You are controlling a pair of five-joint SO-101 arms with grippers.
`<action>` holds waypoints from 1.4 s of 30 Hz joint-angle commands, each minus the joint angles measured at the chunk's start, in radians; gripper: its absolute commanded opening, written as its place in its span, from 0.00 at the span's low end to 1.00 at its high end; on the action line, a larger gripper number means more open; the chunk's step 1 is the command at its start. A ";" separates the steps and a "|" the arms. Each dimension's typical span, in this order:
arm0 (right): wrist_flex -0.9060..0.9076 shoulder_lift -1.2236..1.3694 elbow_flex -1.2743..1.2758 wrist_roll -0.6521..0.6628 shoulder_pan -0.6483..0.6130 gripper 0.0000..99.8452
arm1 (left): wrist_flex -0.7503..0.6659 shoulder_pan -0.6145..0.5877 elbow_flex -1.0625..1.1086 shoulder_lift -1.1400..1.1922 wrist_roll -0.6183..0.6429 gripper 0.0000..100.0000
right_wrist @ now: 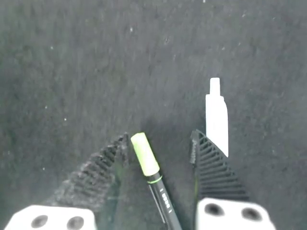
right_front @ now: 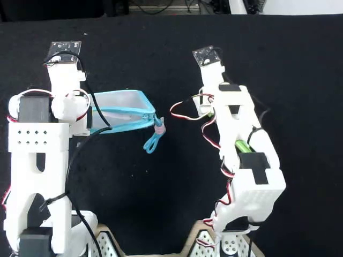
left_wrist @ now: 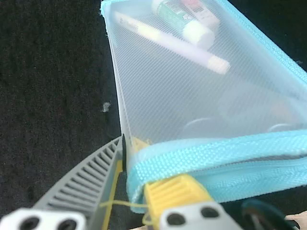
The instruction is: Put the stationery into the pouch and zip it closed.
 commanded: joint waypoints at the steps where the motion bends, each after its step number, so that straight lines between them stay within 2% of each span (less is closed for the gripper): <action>1: 0.031 -0.025 -0.059 0.054 0.005 0.20 | -0.003 0.002 0.012 0.009 0.012 0.03; 6: 0.084 -0.016 -0.087 0.127 0.003 0.20 | -0.003 0.002 0.012 0.009 0.012 0.03; 15: 0.094 0.096 -0.171 0.146 0.006 0.20 | -0.003 0.002 0.012 0.009 0.012 0.03; 19: 0.147 0.145 -0.228 0.198 0.008 0.20 | -0.003 0.002 0.012 0.009 0.012 0.03; 29: 0.215 0.211 -0.315 0.196 0.011 0.20 | -0.003 0.002 0.012 0.009 0.012 0.03; 31: 0.215 0.211 -0.315 0.196 0.011 0.16 | -0.003 0.002 0.012 0.009 0.012 0.03; 34: 0.209 0.211 -0.315 0.196 0.011 0.02 | -0.003 0.002 0.012 0.009 0.012 0.03; 42: 0.209 0.211 -0.315 0.192 0.011 0.01 | -0.003 0.001 0.012 0.009 0.012 0.03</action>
